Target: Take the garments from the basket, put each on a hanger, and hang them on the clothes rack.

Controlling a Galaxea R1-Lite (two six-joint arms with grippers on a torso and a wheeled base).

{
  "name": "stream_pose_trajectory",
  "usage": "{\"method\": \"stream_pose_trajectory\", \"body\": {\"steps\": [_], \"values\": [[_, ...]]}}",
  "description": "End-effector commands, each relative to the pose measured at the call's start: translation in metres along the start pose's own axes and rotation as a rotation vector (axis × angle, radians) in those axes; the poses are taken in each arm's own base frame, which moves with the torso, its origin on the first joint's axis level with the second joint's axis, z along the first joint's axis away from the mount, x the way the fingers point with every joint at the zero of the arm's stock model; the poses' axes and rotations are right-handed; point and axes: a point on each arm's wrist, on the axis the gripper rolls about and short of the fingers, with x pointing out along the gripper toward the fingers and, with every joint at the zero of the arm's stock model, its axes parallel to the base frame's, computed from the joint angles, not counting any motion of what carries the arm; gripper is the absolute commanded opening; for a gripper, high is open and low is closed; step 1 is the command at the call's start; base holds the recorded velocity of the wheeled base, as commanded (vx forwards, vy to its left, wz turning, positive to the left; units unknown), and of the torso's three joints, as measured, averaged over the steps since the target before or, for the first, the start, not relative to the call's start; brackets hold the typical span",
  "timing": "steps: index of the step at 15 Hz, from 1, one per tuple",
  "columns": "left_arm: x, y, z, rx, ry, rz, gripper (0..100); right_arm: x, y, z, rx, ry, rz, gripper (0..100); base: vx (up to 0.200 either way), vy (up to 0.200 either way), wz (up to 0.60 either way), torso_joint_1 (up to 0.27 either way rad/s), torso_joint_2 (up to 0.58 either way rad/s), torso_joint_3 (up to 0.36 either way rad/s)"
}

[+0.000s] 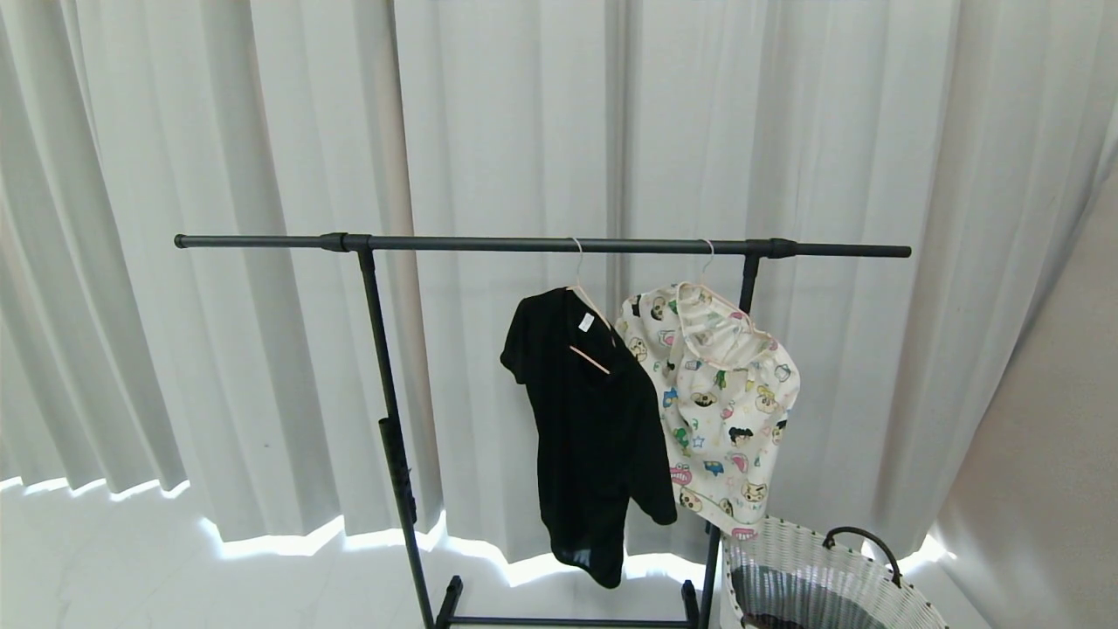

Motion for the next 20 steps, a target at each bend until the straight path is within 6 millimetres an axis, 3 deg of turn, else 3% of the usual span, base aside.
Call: {"method": "stream_pose_trajectory", "body": {"steps": [1, 20], "values": [[0.0, 0.0, 0.0, 0.0, 0.0, 0.0, 100, 0.0, 0.0, 0.0, 0.0, -0.001, 0.001, 100, 0.0, 0.0, 0.0, 0.0, 0.0, 0.0], [0.0, 0.0, 0.0, 0.0, 0.0, 0.0, 100, 0.0, 0.0, 0.0, 0.0, -0.001, 0.0, 100, 0.0, 0.0, 0.0, 0.0, 0.0, 0.0]]}}
